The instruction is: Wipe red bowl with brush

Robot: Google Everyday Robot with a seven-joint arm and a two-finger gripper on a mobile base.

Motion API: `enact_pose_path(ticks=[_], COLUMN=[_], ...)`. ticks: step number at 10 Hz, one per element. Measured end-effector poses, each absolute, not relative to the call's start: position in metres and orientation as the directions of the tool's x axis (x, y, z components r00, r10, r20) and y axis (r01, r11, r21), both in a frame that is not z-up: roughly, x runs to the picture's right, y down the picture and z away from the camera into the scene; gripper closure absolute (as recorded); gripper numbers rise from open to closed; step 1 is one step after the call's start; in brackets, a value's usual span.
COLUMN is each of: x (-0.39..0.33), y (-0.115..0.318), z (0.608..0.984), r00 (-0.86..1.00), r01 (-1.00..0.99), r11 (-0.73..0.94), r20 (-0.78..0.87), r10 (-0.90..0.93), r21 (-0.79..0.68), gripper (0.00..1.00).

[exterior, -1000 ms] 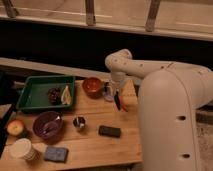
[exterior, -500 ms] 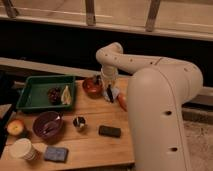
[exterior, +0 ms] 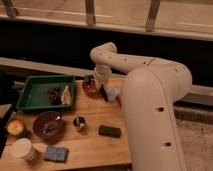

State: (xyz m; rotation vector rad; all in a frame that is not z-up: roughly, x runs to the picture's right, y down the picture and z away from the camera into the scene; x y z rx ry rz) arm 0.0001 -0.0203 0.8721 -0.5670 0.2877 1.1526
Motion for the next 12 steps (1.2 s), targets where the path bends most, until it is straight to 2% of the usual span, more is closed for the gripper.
enact_pose_path(ticks=[3, 5, 8, 12], x=[0.011, 0.015, -0.014, -0.022], y=[-0.018, -0.032, -0.050, -0.053], z=[0.869, 0.872, 0.883, 0.887], r00=[0.385, 0.385, 0.426, 0.440], r01=[-0.921, -0.922, -0.902, -0.894], r11=[0.292, 0.300, 0.332, 0.330], r20=[-0.497, -0.479, -0.444, -0.446], r10=[0.778, 0.789, 0.789, 0.779], r21=[-0.257, -0.247, -0.276, -0.304], gripper=[1.00, 1.00, 1.00, 1.00])
